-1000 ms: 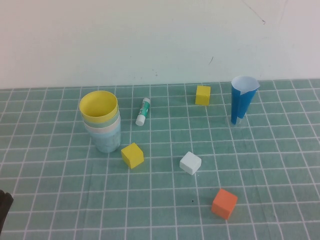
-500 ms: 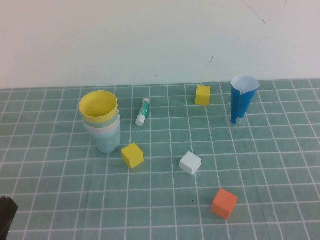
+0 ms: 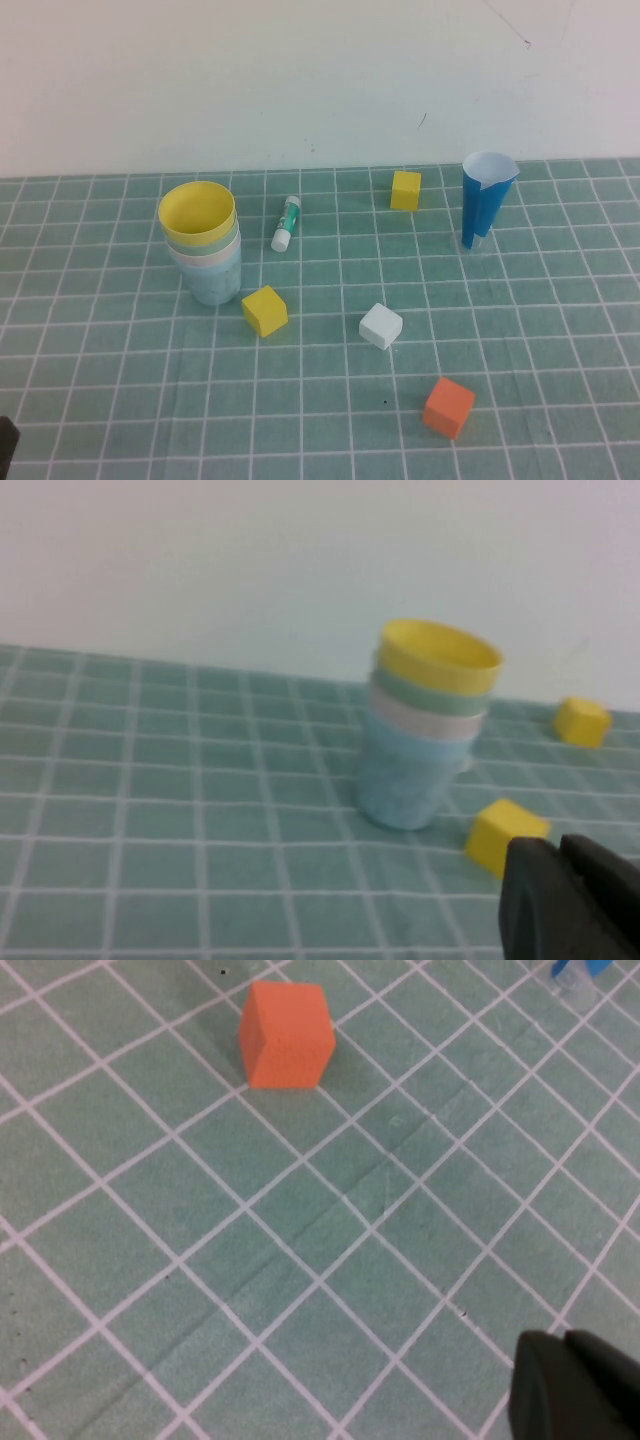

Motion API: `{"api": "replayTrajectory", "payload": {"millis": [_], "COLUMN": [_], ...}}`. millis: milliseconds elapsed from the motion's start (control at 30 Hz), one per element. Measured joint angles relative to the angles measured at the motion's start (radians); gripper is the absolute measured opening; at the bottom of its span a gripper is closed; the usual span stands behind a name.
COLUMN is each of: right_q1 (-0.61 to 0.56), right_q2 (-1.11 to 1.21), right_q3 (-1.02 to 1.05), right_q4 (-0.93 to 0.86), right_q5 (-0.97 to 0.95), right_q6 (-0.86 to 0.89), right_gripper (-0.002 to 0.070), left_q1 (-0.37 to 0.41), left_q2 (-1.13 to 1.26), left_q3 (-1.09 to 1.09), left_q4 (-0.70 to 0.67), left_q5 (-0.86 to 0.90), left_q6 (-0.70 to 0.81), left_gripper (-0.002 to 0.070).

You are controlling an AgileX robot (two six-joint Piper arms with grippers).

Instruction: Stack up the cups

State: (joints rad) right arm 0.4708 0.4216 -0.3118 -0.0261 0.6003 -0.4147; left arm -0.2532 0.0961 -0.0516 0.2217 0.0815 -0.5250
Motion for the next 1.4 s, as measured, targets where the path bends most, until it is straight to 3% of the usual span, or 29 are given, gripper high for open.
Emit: {"api": "replayTrajectory", "payload": {"millis": [200,433,567,1067,1400], "right_q1": [0.0,-0.002,-0.002,-0.002,-0.002], "right_q2": [0.0,0.0,0.0,0.0,0.0], "right_q3": [0.0,0.0,0.0,0.0,0.0], "right_q4": [0.0,0.002,0.002,0.002,0.002], "right_q5": [0.0,0.002,0.002,0.002,0.002], "right_q6": [0.0,0.0,0.0,0.0,0.0], "right_gripper": [-0.0001,-0.0001,-0.0001,-0.0001,-0.0001], "left_q1": [0.098,0.141,0.145,0.147,0.147], "left_q2": [-0.046,-0.106,-0.108,-0.108,-0.108], "left_q3": [0.071,0.071,0.071,0.071,0.071], "left_q4": [-0.079,-0.277,-0.288,-0.286,-0.284], "left_q5": [0.001,0.216,0.22,0.224,0.224], "left_q6": [0.099,0.303,0.379,0.392,0.479], "left_gripper": [-0.0002,-0.0002,-0.0002,-0.0002,-0.0002]}}
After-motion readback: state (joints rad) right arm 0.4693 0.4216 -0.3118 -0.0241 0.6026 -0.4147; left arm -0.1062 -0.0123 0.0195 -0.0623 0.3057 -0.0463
